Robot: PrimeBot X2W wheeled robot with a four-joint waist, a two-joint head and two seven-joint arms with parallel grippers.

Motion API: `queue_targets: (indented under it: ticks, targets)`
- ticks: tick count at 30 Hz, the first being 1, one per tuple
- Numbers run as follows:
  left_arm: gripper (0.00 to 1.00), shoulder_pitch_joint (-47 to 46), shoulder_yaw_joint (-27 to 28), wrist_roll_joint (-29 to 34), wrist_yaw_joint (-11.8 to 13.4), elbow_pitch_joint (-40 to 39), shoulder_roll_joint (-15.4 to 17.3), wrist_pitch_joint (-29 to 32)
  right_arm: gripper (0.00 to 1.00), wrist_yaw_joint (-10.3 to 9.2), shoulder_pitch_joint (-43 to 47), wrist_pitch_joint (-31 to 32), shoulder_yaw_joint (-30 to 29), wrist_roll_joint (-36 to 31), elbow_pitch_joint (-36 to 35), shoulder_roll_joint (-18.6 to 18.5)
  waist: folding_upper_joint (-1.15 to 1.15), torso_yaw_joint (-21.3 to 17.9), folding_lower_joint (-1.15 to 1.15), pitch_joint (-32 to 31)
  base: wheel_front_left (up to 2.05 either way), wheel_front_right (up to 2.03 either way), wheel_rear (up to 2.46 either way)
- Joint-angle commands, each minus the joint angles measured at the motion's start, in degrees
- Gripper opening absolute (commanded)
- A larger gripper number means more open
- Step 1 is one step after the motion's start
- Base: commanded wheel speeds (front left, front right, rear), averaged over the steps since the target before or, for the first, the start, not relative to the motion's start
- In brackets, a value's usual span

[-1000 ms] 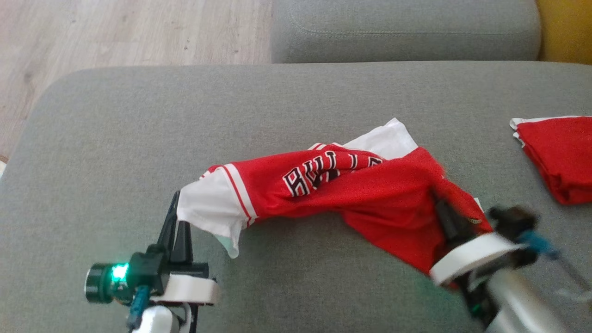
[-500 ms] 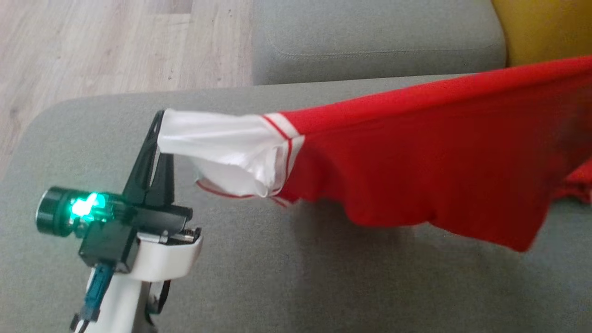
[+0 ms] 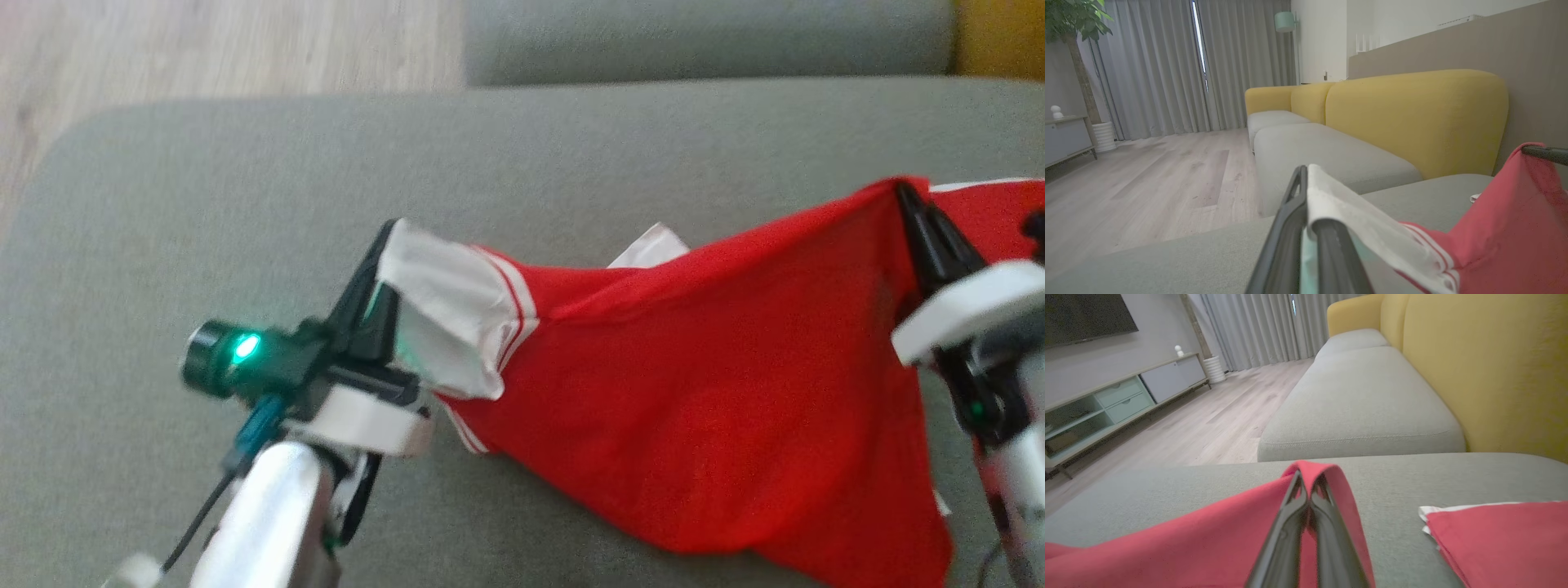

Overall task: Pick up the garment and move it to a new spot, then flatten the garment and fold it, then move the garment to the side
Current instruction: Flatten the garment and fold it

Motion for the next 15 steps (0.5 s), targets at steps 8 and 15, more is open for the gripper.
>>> queue_targets:
  ticks: [8, 15]
  targets:
    - [0.00, -8.9, -0.8, 0.8, 0.2, 9.0, -1.8, -3.7, 1.00, -0.04, -13.3, -8.3, 9.2, 2.0, 15.4, -0.9, 0.00, 3.6, 0.00, 7.8, 0.00, 0.00, 0.00]
    - [0.00, -8.3, -0.6, 1.1, 1.5, 13.4, -1.2, -6.3, 1.00, -0.04, -7.1, -9.7, 16.3, 7.0, 14.3, -9.0, 0.00, 3.0, 0.00, 7.5, 0.00, 0.00, 0.00]
